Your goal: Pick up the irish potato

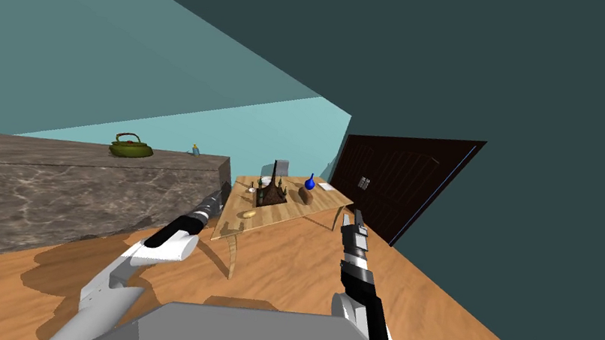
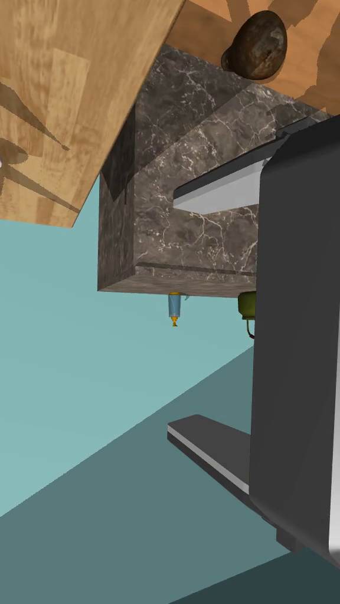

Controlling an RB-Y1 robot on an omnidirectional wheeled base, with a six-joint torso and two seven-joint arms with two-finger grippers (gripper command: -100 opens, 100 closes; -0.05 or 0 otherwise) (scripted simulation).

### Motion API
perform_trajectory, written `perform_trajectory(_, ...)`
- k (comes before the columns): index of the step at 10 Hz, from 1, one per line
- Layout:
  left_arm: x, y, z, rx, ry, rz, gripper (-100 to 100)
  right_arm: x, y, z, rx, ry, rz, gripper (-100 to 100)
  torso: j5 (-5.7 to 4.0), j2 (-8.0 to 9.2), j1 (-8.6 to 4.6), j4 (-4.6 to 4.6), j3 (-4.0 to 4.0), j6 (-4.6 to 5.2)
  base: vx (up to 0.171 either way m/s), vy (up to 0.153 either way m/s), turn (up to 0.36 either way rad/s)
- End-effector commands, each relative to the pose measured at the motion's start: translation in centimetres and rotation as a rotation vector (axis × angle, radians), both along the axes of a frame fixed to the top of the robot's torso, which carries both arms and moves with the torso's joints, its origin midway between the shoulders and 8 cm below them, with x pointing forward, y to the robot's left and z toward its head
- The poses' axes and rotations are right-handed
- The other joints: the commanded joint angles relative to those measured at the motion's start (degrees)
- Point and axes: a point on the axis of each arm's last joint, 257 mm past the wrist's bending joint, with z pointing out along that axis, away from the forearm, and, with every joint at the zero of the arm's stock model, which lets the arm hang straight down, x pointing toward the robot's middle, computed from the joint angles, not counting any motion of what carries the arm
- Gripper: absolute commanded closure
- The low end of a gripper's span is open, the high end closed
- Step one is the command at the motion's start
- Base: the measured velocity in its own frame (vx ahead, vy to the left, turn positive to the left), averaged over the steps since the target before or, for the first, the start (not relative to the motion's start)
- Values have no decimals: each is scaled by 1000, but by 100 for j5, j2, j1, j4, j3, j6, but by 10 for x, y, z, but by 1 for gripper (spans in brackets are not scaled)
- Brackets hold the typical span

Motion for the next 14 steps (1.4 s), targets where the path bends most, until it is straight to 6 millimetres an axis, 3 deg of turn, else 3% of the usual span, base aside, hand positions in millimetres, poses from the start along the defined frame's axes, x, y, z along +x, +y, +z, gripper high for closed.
perform_trajectory(1,-3,14,-26,-29,71,26,-100,0,0,0,0,0,0,0,0,0,0,0,0,0,53,-81,41)
perform_trajectory(2,-3,14,-26,-29,71,26,-100,0,0,0,0,0,0,0,0,-2,-3,0,-1,-1,44,-81,33)
perform_trajectory(4,-12,36,-63,-79,176,72,-100,0,0,0,0,0,0,0,-4,-6,-24,-1,-3,0,103,-160,50)
perform_trajectory(5,-13,37,-67,-82,185,74,-100,0,0,0,0,0,0,0,-7,-28,-35,-6,-15,0,114,-121,28)
perform_trajectory(6,-19,47,-85,-107,233,97,-100,0,0,0,0,0,0,0,-6,-25,-22,-6,-14,0,101,-91,27)
perform_trajectory(7,-20,47,-86,-109,240,98,-100,0,0,0,0,0,0,0,-2,-23,-9,-5,-13,0,69,-67,15)
perform_trajectory(8,-27,58,-103,-135,285,121,-100,0,0,0,0,0,0,0,-1,-12,0,-3,-7,0,70,-91,22)
perform_trajectory(9,-28,57,-105,-136,291,122,-100,0,0,0,0,0,0,0,-1,-10,-6,-2,-6,0,68,-100,19)
perform_trajectory(11,-45,76,-137,-189,380,169,-100,0,0,0,0,0,0,0,-2,-16,-9,-3,-9,0,114,-123,31)
perform_trajectory(14,-55,84,-154,-217,431,192,-100,0,0,0,0,0,0,0,-4,-25,-20,-6,-15,0,108,-114,12)
